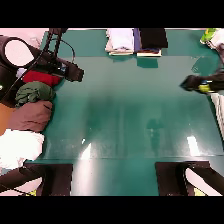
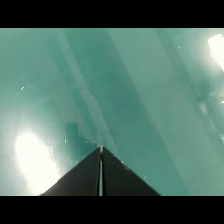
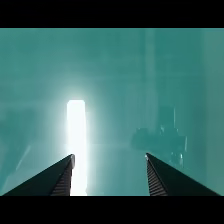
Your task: Fold the shirts.
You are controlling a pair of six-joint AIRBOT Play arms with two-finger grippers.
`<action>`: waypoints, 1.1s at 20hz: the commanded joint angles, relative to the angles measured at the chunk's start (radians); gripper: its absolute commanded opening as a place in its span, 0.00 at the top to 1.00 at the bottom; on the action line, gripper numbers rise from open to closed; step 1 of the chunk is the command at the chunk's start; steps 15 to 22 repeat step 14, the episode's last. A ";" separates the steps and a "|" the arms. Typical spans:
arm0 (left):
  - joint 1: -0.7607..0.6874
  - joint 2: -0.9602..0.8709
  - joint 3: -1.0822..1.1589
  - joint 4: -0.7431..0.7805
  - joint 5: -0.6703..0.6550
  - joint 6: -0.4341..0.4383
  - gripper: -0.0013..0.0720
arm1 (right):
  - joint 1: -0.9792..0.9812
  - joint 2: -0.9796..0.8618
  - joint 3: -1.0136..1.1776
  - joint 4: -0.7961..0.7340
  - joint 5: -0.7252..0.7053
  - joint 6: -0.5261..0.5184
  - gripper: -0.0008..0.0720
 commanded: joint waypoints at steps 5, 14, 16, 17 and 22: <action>0.000 0.000 0.000 0.003 0.031 0.002 0.94 | 0.369 -0.073 0.000 0.026 -0.024 -0.002 0.96; 0.000 0.000 0.000 0.003 0.031 0.002 0.94 | 0.384 -0.077 0.000 0.027 -0.023 -0.002 0.96; 0.000 0.000 0.000 0.003 0.031 0.002 0.94 | 0.384 -0.077 0.000 0.027 -0.023 -0.002 0.96; 0.000 0.000 0.000 0.003 0.031 0.002 0.94 | 0.384 -0.077 0.000 0.027 -0.023 -0.002 0.96; 0.000 0.000 0.000 0.003 0.031 0.002 0.94 | 0.384 -0.077 0.000 0.027 -0.023 -0.002 0.96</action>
